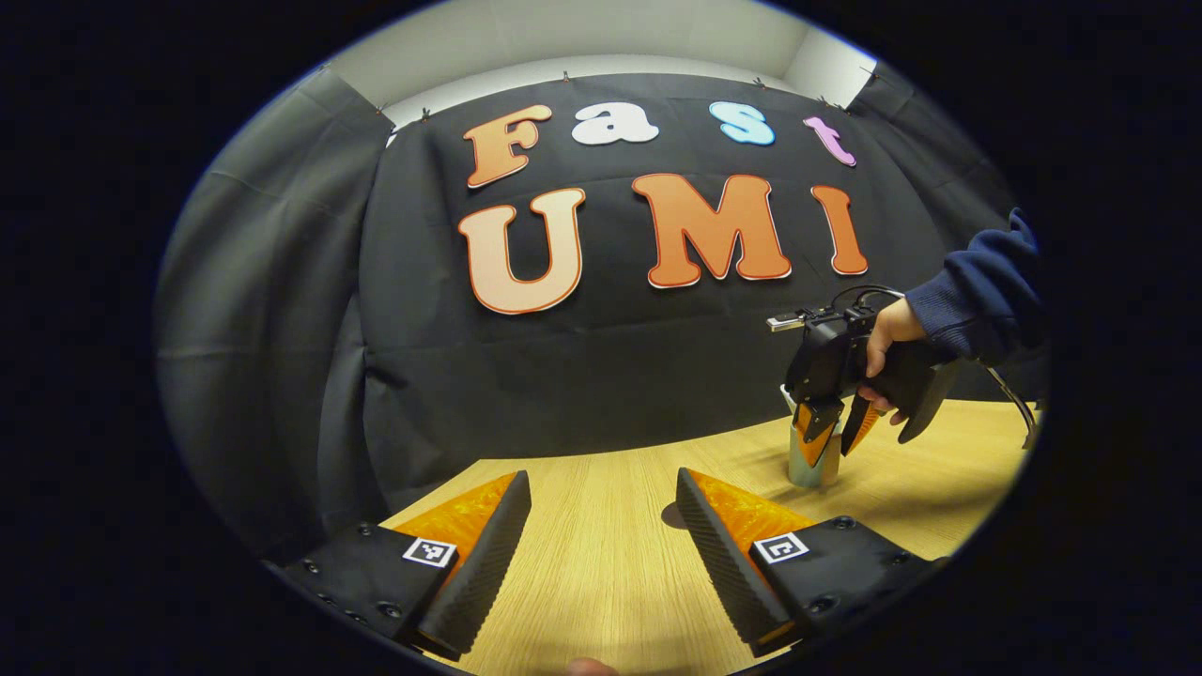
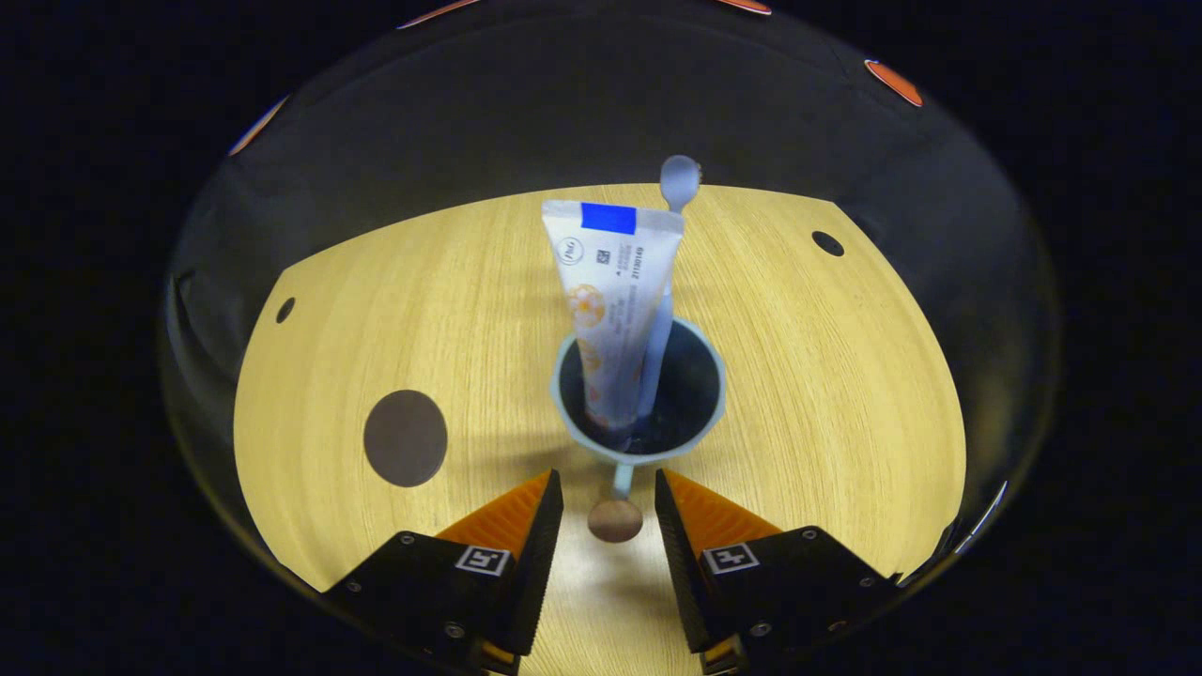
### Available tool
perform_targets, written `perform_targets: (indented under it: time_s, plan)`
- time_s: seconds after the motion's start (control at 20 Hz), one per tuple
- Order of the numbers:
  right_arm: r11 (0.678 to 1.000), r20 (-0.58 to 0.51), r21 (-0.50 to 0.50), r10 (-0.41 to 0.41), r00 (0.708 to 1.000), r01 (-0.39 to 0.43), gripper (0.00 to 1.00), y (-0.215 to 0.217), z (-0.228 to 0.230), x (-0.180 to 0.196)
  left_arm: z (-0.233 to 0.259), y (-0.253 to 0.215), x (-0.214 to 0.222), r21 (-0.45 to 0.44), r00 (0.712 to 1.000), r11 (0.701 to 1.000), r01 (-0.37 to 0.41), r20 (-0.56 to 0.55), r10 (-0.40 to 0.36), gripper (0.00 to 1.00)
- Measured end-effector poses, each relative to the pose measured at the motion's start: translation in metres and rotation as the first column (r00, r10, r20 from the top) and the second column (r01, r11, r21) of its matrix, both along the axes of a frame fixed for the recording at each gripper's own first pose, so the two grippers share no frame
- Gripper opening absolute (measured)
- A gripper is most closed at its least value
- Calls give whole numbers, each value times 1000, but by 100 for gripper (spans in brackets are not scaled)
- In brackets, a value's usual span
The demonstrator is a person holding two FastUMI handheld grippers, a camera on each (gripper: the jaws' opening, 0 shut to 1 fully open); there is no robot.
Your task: Put the toothbrush and toothpaste on the desktop into the cup, then pick up the cup and place it on the coaster on the desktop.
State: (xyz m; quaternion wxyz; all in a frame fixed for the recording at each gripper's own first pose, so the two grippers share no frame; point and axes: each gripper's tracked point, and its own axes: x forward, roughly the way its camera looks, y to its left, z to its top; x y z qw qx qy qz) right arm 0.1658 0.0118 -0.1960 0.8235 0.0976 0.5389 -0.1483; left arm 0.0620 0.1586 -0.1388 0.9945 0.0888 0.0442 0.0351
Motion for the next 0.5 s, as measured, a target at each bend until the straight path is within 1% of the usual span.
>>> perform_targets:
  time_s: [0.1,0.15,0.2,0.25,0.3,0.35,0.45,0.5]
  plan:
    - [1000,-26,5,-31,999,31,52,-6,-9,-1,-5,-1,-1,-8,1000,1000,0,-9,0,99]
    - [999,-34,-1,-35,999,35,44,-11,-12,-1,-8,-2,-1,-17,1000,1000,2,-14,-3,99]
    - [999,-33,2,-35,999,35,41,-12,-16,0,-10,-4,-1,-25,1000,1000,6,-20,-6,100]
    - [999,-26,1,-36,999,36,35,-15,-16,1,-12,-3,0,-29,1000,1000,8,-24,-9,99]
    - [1000,-17,5,-29,999,29,30,-16,-16,2,-14,-4,0,-29,1000,1000,8,-28,-9,99]
    - [1000,-9,12,-19,1000,19,28,-16,-14,0,-15,-5,-1,-28,999,1000,9,-32,-10,99]
    - [1000,3,12,10,1000,-10,26,-18,-16,0,-18,-7,-1,-34,999,999,10,-41,-12,99]
    - [1000,7,9,23,1000,-23,20,-20,-17,1,-20,-9,0,-36,999,999,13,-45,-14,99]
